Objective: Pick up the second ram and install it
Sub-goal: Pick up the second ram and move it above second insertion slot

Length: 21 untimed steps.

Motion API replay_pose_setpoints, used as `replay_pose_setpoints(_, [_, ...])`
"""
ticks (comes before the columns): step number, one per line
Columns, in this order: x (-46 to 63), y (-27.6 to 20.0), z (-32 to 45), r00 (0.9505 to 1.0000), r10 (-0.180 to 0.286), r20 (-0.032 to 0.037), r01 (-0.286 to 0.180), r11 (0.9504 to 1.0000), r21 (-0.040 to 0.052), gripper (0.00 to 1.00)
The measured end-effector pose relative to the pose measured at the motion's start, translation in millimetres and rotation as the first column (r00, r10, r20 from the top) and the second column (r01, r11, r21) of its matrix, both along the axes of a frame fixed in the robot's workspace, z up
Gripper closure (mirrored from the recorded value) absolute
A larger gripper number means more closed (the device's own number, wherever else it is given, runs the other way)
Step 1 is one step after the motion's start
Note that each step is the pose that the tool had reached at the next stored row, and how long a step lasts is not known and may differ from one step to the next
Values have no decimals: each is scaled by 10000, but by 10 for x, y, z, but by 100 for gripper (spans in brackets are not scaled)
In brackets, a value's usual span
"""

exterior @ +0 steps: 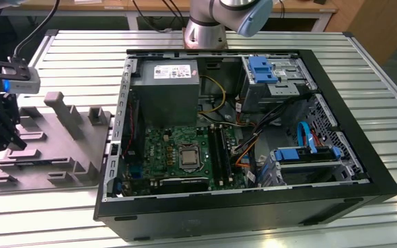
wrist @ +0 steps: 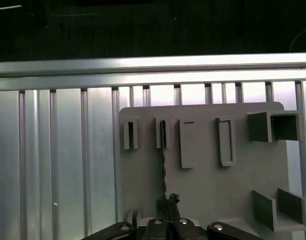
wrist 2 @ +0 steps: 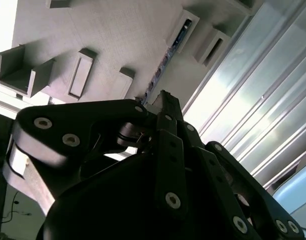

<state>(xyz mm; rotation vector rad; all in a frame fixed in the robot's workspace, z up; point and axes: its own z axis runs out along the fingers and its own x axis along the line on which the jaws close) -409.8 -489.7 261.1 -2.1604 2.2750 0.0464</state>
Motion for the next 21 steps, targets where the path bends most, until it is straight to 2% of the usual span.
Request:
replay_pose_setpoints(8, [0, 0, -137, 9998, -194, 1, 194, 9998, 0, 90])
replay_pose_setpoints(21, [0, 0, -198, 9996, -267, -1, 267, 9996, -2, 90])
